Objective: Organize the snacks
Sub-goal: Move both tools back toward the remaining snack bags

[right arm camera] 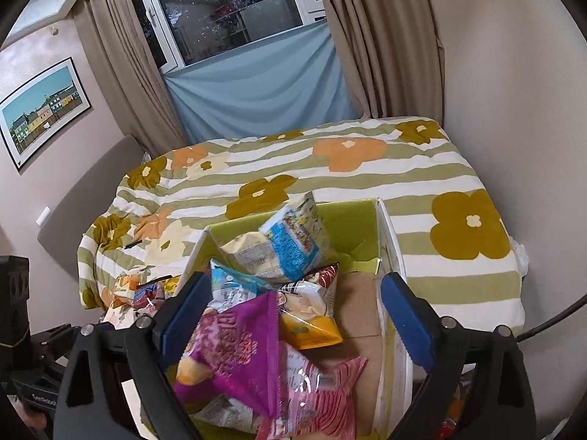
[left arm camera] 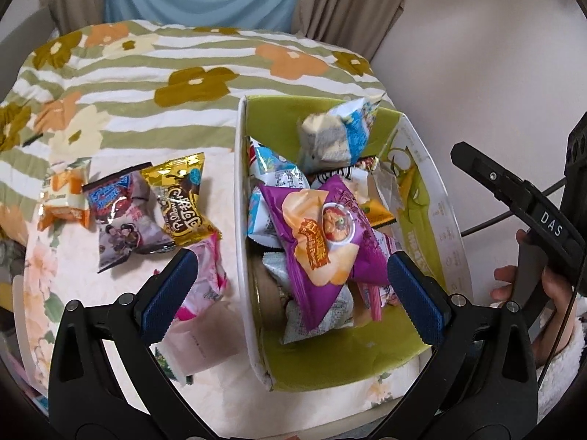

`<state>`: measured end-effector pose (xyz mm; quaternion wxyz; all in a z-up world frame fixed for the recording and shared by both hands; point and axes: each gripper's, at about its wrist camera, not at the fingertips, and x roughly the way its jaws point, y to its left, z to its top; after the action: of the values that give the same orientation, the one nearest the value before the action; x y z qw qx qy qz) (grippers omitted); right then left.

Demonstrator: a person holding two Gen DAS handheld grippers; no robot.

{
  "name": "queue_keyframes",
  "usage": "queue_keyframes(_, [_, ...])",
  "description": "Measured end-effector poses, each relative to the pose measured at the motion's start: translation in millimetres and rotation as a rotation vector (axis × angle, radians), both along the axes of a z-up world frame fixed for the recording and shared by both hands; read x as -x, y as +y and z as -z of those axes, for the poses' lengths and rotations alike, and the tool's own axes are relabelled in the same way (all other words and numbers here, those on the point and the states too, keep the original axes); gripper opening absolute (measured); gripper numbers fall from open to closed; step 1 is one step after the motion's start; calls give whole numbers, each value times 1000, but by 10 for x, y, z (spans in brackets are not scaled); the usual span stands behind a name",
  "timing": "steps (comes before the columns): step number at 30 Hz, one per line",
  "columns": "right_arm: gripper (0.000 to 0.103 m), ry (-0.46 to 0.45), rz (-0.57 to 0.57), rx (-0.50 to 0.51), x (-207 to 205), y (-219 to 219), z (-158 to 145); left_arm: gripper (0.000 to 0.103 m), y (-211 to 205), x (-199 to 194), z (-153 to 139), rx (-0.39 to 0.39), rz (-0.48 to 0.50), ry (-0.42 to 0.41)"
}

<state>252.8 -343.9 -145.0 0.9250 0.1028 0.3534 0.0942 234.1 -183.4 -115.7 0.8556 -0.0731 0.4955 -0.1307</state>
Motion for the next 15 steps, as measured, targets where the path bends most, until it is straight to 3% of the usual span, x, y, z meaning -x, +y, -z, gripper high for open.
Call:
queue_keyframes(7, [92,-13,-13,-12,187,102,-109,102,225,247,-173,-14,-19,-40])
queue_keyframes(15, [92,-16,-48,-2,396,441,-298,102,986,544,-408,-8,-126,-106])
